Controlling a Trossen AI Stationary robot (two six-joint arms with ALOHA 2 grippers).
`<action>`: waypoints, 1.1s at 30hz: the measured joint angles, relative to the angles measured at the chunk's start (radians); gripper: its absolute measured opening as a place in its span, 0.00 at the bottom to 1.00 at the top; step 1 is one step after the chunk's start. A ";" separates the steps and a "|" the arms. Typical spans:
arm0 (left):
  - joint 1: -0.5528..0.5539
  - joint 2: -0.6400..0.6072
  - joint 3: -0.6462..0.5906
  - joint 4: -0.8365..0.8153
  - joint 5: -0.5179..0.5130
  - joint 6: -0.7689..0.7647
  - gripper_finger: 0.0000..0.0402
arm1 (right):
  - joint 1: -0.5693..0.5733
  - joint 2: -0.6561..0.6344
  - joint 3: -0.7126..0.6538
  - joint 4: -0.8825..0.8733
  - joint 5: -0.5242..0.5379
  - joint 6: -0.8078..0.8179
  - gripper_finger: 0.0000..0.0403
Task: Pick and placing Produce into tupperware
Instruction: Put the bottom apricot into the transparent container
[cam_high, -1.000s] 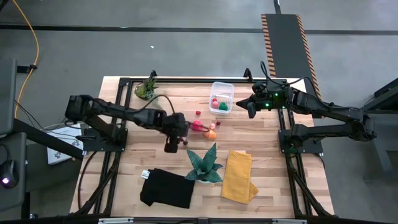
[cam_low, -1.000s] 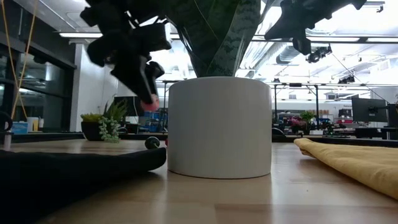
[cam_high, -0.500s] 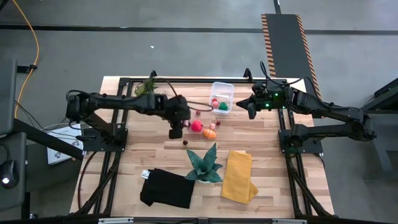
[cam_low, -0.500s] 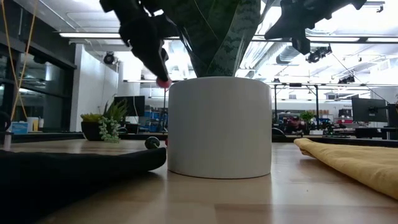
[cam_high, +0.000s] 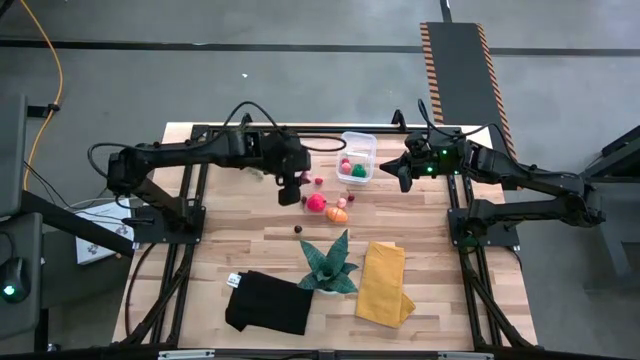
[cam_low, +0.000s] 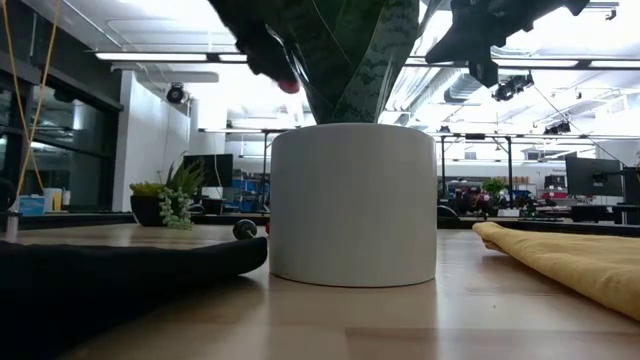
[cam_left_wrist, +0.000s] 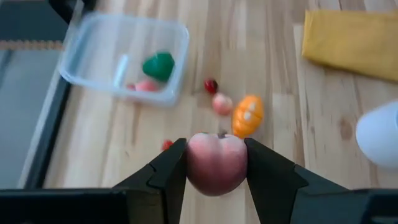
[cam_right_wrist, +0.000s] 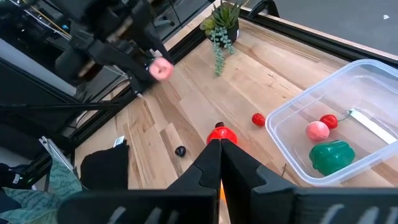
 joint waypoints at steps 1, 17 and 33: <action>-0.002 0.000 0.011 0.007 -0.010 0.000 0.35 | 0.000 0.000 0.000 0.000 0.000 0.000 0.00; -0.001 0.003 0.072 0.100 -0.208 0.020 0.35 | 0.000 0.000 0.000 0.000 0.000 -0.023 0.00; 0.175 0.069 0.071 0.197 0.029 0.081 0.35 | -0.003 0.000 0.000 0.001 0.090 0.004 0.00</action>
